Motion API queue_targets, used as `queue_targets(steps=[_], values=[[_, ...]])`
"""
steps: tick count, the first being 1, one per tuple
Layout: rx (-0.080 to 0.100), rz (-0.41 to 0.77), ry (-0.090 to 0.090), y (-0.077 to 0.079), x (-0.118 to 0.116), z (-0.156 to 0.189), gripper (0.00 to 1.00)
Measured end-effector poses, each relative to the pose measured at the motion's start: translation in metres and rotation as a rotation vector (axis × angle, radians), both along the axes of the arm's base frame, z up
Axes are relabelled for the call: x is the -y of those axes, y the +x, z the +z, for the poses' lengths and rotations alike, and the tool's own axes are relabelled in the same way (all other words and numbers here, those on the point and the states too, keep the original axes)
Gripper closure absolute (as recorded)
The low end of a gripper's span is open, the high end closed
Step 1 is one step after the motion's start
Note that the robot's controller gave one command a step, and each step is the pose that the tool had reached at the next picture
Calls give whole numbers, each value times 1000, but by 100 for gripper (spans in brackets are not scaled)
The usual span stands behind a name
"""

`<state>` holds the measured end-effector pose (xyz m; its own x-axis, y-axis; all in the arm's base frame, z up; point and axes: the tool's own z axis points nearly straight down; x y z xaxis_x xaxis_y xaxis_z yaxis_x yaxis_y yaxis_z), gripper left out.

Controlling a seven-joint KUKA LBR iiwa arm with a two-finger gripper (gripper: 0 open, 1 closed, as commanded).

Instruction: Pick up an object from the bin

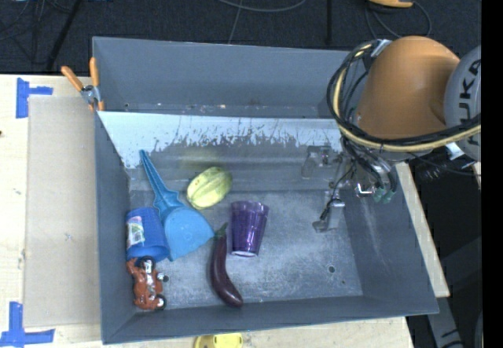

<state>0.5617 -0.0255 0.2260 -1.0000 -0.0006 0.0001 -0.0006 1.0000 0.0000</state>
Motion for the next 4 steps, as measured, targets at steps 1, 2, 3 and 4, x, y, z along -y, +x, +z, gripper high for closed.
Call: queue_targets(steps=[1,2,3,4], values=[[0,0,0,0,0,0,0],[7,38,-1,6,-17,-48,0],[2,-35,-1,-11,-67,-97,0],[-5,-69,3,3,-99,-123,0]])
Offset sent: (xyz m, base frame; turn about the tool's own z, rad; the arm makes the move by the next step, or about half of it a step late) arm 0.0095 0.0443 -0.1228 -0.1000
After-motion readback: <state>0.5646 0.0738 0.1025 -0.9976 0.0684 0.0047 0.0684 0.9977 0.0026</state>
